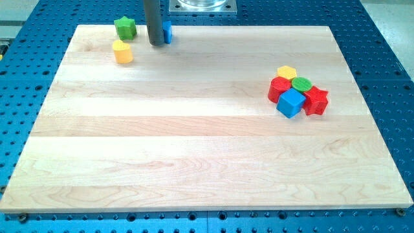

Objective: Push the red blocks left to the cube

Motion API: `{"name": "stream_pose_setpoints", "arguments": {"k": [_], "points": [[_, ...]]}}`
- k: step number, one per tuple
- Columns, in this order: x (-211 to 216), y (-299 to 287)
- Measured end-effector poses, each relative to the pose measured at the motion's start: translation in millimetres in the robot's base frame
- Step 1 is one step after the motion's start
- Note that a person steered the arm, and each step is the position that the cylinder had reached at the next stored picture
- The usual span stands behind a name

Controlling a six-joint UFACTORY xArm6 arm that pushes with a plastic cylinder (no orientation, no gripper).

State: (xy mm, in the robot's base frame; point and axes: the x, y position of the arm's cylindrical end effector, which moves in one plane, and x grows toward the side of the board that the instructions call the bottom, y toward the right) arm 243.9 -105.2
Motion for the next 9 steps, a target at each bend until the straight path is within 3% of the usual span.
{"name": "stream_pose_setpoints", "arguments": {"k": [1, 2, 3, 4, 6, 7, 9], "points": [[0.0, 3.6], [1.7, 51.4], [2.9, 145.7], [33.6, 260.3], [136.3, 383.2], [174.8, 379.2], [210.9, 343.5]]}}
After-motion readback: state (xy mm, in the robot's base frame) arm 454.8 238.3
